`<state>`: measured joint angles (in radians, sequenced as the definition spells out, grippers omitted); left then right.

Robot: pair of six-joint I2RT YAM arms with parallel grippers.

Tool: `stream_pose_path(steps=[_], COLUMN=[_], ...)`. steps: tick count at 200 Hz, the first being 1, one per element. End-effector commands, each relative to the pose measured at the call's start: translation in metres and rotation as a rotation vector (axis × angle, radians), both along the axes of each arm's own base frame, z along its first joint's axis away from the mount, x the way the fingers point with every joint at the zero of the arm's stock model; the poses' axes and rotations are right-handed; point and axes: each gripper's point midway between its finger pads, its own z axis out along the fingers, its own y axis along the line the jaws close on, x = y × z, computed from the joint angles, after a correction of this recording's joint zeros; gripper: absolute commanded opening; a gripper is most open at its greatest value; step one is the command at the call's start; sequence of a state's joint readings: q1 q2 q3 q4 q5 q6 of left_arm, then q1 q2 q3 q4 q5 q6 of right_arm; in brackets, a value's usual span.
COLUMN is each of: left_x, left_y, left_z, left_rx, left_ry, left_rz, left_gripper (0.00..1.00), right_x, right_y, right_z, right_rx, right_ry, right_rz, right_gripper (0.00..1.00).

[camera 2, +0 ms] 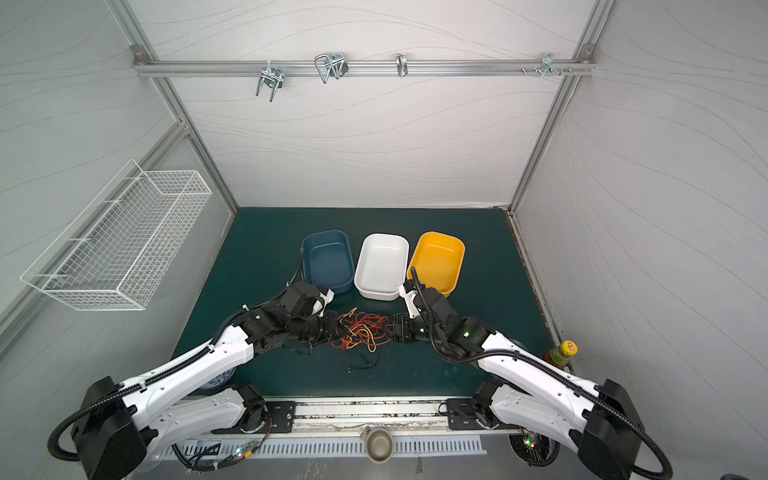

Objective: Untangle the cables

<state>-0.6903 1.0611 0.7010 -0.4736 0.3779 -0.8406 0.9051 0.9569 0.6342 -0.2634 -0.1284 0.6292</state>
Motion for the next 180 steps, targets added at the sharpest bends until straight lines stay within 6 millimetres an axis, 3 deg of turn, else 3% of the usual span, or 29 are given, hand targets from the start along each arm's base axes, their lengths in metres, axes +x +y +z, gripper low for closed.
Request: stream_pose_path(steps=[1, 48, 97, 180], left_x=[0.004, 0.0, -0.005, -0.004], left_y=[-0.016, -0.016, -0.014, -0.013], left_z=[0.028, 0.032, 0.033, 0.033], left_rx=[-0.064, -0.063, -0.055, -0.036], left_ry=[-0.048, -0.053, -0.054, -0.055], left_rz=[-0.073, -0.101, -0.124, -0.129], left_gripper=[0.0, 0.0, 0.0, 0.0], right_x=[0.001, 0.008, 0.018, 0.0], right_y=[0.013, 0.024, 0.022, 0.032], right_z=[0.018, 0.004, -0.006, -0.018], right_rx=[-0.01, -0.098, -0.169, -0.102], right_ry=[-0.097, -0.139, -0.169, -0.128], right_rz=[0.055, 0.12, 0.112, 0.167], right_gripper=[0.59, 0.52, 0.43, 0.41])
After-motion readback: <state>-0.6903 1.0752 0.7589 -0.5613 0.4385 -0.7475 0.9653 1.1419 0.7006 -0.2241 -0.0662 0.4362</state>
